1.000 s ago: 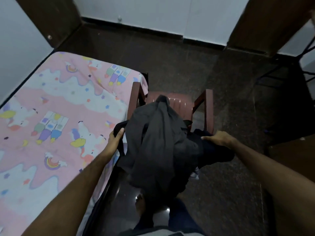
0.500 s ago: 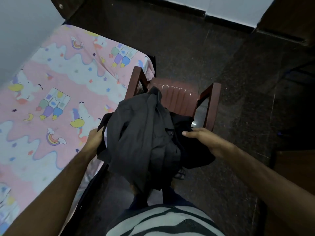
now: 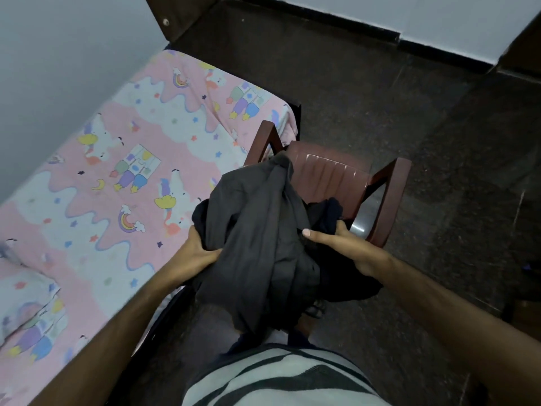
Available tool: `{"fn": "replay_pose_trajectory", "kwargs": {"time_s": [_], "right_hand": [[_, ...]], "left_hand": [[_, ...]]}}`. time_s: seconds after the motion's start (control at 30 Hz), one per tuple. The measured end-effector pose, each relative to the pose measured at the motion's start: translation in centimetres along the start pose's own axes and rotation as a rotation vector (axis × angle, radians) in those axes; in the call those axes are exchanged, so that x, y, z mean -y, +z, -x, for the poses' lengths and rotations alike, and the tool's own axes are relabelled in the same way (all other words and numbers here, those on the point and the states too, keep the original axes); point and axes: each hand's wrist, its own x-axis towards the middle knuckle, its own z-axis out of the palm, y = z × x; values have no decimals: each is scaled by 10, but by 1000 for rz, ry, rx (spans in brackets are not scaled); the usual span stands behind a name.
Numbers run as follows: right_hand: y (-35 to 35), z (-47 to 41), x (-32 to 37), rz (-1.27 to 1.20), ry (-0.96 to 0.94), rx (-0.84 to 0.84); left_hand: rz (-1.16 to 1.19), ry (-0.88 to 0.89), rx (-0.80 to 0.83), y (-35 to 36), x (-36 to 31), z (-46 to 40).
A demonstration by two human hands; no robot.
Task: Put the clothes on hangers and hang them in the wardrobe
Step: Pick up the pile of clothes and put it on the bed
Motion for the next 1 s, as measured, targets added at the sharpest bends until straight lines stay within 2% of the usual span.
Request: {"fn": "replay_pose_trajectory", "kwargs": {"time_s": [0.13, 0.3, 0.53, 0.7, 0.8, 0.93, 1.0], "right_hand": [[19, 5, 1, -225, 38, -2], [44, 14, 21, -340, 35, 38], [89, 36, 26, -652, -67, 159], [124, 57, 63, -635, -170, 362], [164, 50, 109, -574, -228, 520], [226, 56, 165, -478, -256, 684], [259, 63, 186, -422, -290, 783]], "left_hand": [[-22, -53, -116, 12, 1, 7], [-21, -37, -229, 25, -9, 13], [280, 120, -329, 13, -14, 34], [417, 152, -541, -37, -28, 56], [398, 171, -698, -86, -39, 75], [606, 242, -763, -148, -39, 129], [652, 336, -783, -172, -30, 159]]}}
